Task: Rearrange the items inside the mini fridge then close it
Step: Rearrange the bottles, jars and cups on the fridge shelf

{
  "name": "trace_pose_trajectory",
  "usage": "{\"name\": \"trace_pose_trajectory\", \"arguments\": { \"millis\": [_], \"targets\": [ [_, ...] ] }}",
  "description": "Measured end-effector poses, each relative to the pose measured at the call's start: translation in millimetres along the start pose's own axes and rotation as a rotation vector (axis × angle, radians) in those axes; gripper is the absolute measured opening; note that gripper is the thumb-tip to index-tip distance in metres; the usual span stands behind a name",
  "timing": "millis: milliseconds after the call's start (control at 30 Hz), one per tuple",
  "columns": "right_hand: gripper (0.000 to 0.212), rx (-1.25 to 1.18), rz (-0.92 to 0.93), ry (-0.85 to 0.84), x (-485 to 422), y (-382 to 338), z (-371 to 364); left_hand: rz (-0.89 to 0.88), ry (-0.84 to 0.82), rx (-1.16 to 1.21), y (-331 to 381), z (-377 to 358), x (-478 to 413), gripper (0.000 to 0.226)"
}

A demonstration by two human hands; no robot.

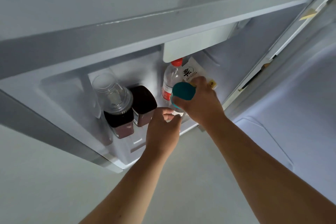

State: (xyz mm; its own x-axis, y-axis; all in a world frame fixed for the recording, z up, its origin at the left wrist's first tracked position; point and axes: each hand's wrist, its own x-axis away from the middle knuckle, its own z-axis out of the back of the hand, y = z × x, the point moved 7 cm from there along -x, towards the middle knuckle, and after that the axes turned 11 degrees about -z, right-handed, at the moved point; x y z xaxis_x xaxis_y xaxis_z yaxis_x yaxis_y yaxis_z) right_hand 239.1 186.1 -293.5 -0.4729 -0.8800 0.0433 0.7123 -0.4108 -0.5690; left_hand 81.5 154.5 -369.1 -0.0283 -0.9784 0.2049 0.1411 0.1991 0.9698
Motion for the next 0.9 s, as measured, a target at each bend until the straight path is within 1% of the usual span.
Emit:
{"name": "trace_pose_trajectory", "arguments": {
  "millis": [67, 200, 333, 633, 767, 900],
  "targets": [
    [0.083, 0.043, 0.015, -0.017, -2, 1, -6, 0.009, -0.025, -0.010, -3, -6, -2, 0.027],
    [0.077, 0.040, 0.040, -0.022, -3, -7, -12, 0.025, -0.047, -0.020, -7, -12, -4, 0.031],
    [0.077, 0.042, 0.062, -0.010, 1, -9, -12, 0.038, -0.060, -0.014, -7, -13, -3, 0.043],
    [0.074, -0.011, 0.215, 0.018, 14, -30, -21, 0.045, -0.040, 0.007, -13, -5, -4, 0.054],
    [0.068, 0.021, 0.207, -0.013, 14, -34, -32, 0.018, -0.045, -0.013, -14, -3, -10, 0.037],
    [0.065, -0.006, 0.197, -0.009, 11, -38, -35, 0.033, -0.048, 0.065, -15, -4, -14, 0.033]
  ]
}}
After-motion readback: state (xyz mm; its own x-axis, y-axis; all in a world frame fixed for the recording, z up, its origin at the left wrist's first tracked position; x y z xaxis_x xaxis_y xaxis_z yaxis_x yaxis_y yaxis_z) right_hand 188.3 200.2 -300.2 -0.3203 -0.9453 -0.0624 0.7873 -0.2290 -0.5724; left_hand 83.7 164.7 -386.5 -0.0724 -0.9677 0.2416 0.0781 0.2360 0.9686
